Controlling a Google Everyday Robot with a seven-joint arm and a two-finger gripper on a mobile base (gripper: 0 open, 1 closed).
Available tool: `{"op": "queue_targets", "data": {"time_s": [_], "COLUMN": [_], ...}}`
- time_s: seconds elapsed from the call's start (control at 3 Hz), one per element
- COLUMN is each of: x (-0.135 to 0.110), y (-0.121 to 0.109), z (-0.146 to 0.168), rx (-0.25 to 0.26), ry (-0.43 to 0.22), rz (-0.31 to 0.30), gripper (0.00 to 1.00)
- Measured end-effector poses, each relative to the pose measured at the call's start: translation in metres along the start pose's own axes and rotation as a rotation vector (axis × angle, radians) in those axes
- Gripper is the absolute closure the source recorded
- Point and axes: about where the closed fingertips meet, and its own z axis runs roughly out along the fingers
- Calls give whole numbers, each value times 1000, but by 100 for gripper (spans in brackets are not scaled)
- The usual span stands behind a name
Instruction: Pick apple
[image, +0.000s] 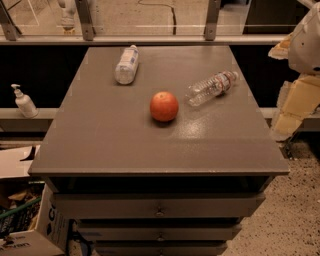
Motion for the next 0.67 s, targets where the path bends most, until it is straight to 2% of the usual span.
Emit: {"op": "queue_targets", "data": {"time_s": [0.33, 0.67], "x": [-13, -30], "y": [-16, -13], "z": [21, 48], "rx": [-7, -44], "ry": [-25, -69], "rz": [-9, -15], "gripper": [0, 0]}}
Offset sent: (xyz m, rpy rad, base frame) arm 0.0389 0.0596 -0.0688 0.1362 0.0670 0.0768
